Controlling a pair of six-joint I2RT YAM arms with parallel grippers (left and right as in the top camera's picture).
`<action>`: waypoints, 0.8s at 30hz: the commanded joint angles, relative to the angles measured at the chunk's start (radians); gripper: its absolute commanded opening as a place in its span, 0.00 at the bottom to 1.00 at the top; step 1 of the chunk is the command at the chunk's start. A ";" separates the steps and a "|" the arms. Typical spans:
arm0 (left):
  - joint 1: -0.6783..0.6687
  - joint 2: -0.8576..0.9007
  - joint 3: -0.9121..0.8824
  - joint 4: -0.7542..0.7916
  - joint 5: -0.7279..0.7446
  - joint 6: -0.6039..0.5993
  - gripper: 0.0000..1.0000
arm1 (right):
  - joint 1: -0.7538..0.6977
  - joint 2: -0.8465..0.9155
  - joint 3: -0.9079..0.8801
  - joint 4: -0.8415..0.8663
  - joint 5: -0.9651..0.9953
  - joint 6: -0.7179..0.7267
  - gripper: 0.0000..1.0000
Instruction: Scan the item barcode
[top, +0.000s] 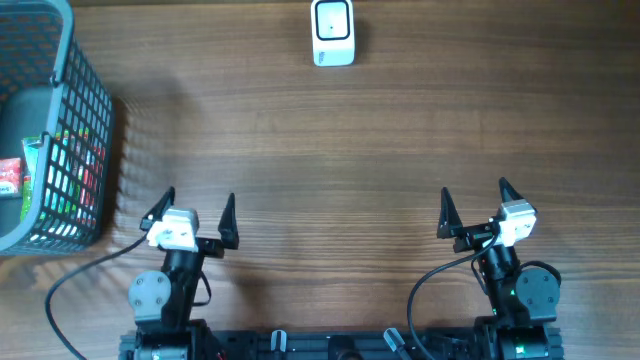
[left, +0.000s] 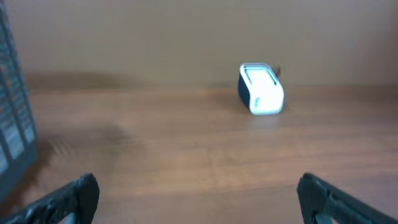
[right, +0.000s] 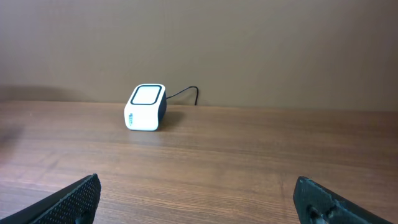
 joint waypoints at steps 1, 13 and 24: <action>-0.003 0.000 0.192 -0.243 0.047 -0.168 1.00 | -0.004 -0.009 -0.001 0.006 0.016 -0.013 1.00; -0.003 1.202 1.945 -1.278 -0.148 -0.109 1.00 | -0.004 -0.009 -0.001 0.006 0.016 -0.013 1.00; 0.383 1.617 2.080 -1.240 -0.433 -0.396 1.00 | -0.004 -0.009 -0.001 0.006 0.016 -0.013 1.00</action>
